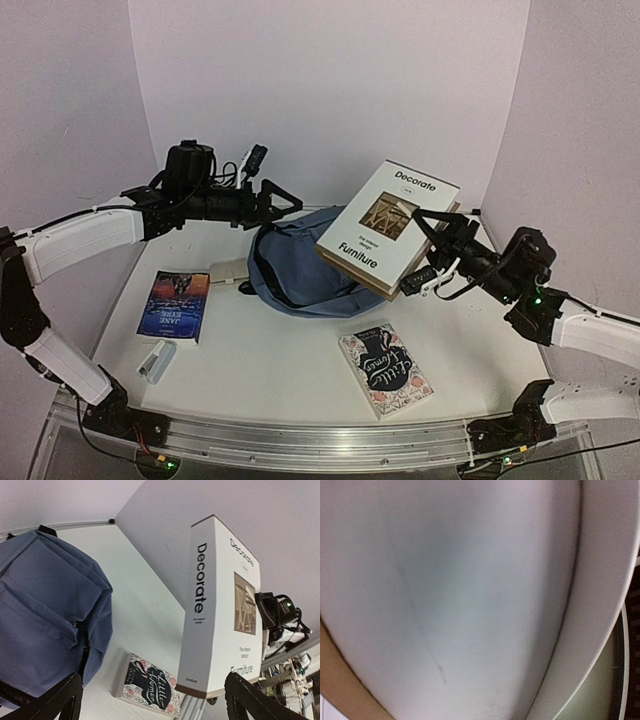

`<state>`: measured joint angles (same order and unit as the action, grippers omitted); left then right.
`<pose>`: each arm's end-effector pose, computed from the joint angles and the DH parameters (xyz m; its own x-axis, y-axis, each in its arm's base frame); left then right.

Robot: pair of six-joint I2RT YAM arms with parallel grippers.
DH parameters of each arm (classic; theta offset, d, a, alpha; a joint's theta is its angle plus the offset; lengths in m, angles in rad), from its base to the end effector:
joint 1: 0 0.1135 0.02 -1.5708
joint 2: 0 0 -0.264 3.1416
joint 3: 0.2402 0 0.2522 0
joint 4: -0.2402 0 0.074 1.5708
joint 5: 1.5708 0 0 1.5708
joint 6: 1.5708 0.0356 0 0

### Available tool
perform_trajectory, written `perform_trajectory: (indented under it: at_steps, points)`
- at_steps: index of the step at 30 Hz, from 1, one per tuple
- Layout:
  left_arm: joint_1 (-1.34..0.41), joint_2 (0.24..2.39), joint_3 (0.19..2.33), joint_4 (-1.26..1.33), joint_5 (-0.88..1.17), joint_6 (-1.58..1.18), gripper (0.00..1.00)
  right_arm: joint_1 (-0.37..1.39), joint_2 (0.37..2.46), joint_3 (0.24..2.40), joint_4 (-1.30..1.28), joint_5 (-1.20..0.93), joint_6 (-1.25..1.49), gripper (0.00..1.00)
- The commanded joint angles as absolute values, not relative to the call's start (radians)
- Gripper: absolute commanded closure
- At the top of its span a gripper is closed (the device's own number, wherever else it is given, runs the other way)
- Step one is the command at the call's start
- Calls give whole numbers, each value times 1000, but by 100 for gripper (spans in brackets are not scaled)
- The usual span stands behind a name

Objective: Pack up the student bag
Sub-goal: Pick up the book from the center of the board.

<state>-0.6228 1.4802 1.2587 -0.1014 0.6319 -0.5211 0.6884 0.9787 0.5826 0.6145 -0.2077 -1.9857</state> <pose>0.2685 -0.2187 0.3485 -0.6844 -0.0031 -0.7291 0.6745 0.3772 -0.6347 0.1715 0.1506 0.3170 0.6437 -0.6300 0.4344 0.4664 -0.1271 -0.8754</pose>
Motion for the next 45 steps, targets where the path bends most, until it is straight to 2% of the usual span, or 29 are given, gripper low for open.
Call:
perform_trajectory:
  at_steps: [1, 8, 19, 23, 28, 38, 43, 45]
  points:
    - [-619, 1568, 1381, -106, 904, -506, 0, 693, 929, 551, 677, -324, -2081, 95]
    - [-622, 1689, 1397, 121, 1149, -722, 0, 695, 942, 533, 691, -349, -2088, 97]
    - [-682, 1801, 1427, 337, 1197, -903, 0, 706, 972, 538, 696, -376, -2119, 99]
    - [-704, 1842, 1439, 419, 1222, -975, 5, 710, 973, 541, 695, -373, -2127, 99]
    - [-729, 1871, 1441, 554, 1250, -1068, 17, 715, 965, 535, 683, -374, -2139, 98]
    - [-738, 1882, 1442, 594, 1254, -1092, 57, 719, 945, 532, 655, -361, -2132, 91]
    - [-735, 1869, 1437, 605, 1258, -1095, 77, 719, 937, 531, 651, -339, -2124, 69]
    - [-725, 1856, 1432, 605, 1250, -1092, 82, 719, 928, 531, 642, -320, -2115, 53]
